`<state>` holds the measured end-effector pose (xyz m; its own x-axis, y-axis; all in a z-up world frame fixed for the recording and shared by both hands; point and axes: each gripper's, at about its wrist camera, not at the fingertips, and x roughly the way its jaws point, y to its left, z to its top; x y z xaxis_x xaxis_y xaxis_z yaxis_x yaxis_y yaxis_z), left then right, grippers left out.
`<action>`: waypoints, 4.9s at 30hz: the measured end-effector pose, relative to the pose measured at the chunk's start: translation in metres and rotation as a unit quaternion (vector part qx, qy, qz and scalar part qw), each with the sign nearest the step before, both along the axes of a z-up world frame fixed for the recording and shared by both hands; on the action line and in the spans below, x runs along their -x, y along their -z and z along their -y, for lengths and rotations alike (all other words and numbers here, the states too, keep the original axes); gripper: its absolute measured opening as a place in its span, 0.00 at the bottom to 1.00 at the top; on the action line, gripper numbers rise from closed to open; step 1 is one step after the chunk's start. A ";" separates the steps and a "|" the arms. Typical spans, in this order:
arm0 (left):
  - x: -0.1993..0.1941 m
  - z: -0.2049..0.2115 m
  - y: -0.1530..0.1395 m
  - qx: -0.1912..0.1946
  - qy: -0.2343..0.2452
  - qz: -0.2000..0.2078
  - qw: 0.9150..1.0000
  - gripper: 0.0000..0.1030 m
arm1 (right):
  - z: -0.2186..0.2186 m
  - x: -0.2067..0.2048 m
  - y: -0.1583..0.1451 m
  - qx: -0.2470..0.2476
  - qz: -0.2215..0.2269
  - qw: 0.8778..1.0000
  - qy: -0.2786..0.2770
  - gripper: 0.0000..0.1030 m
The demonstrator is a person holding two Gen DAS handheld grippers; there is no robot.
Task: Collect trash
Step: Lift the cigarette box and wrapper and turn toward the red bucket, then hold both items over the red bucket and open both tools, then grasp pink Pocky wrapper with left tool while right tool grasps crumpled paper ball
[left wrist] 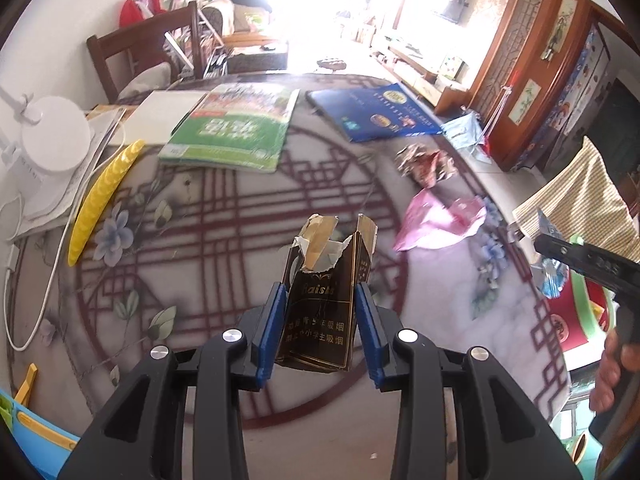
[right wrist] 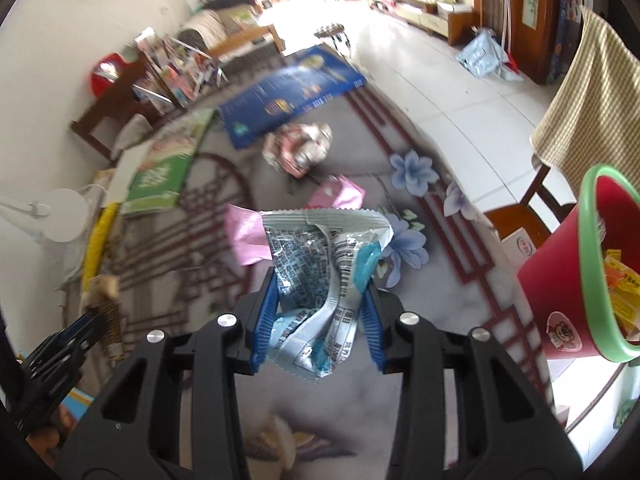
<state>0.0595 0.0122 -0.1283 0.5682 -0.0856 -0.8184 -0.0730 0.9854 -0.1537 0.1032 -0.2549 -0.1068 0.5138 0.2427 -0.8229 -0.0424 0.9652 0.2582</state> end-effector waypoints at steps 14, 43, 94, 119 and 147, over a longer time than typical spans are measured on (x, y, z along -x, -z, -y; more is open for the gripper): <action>0.000 0.039 -0.039 -0.004 0.022 0.047 0.999 0.33 | -0.007 0.042 -0.052 -0.006 0.063 0.997 -0.035 0.37; 0.012 0.144 -0.066 -0.024 0.014 0.065 0.998 0.33 | 0.078 0.052 -0.071 -0.042 0.088 0.992 -0.078 0.37; -0.082 0.331 -0.012 -0.091 0.223 0.020 0.970 0.82 | 0.360 0.041 -0.030 -0.040 0.045 0.988 0.144 0.73; -0.133 0.128 0.057 -0.106 0.198 -0.092 0.970 0.17 | 0.122 -0.002 -0.022 -0.037 0.021 0.997 0.059 0.76; -0.037 -0.002 0.021 0.042 0.033 -0.029 0.998 0.18 | -0.027 -0.201 0.095 -0.095 -0.107 0.990 0.019 0.40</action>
<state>0.0963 0.0141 -0.1495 0.5103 -0.1907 -0.8386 -0.0198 0.9722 -0.2331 0.3037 -0.2275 -0.2020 0.3447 0.3870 -0.8552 0.0682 0.8983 0.4340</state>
